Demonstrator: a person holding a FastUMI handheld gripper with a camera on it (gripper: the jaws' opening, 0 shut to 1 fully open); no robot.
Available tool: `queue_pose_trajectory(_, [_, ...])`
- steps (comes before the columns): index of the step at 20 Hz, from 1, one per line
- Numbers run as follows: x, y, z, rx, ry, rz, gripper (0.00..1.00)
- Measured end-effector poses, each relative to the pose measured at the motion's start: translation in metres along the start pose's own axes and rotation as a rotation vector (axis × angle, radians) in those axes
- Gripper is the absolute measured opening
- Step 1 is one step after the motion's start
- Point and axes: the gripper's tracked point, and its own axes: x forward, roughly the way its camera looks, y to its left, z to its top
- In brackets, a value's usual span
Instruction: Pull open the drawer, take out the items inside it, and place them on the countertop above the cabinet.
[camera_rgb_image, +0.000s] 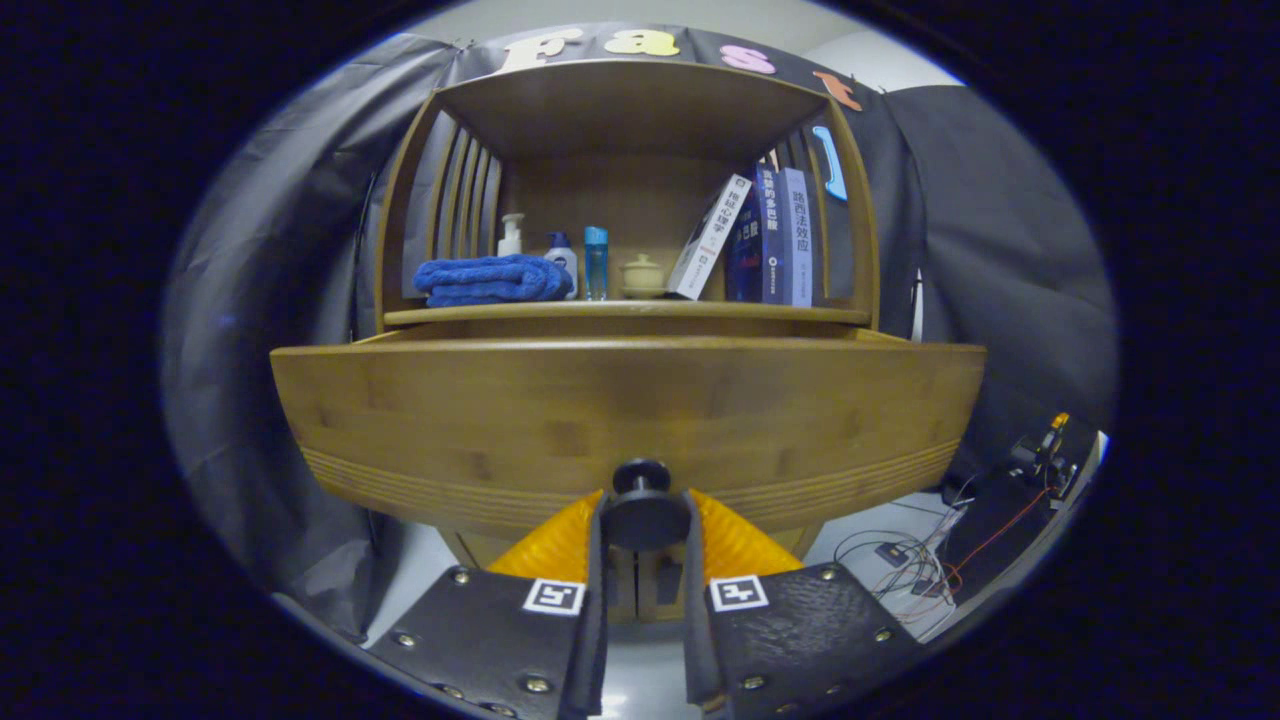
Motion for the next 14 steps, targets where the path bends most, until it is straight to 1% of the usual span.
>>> queue_pose_trajectory(3, [-0.018,-0.003,-0.007,-0.024,-0.007,-0.012,0.31])
queue_pose_trajectory(10, [-0.061,-0.004,-0.020,-0.044,-0.004,0.017,0.31])
queue_pose_trajectory(12, [-0.050,-0.006,-0.017,-0.083,0.010,0.019,0.31])
queue_pose_trajectory(14, [-0.062,-0.005,-0.023,-0.062,0.049,0.030,0.31])
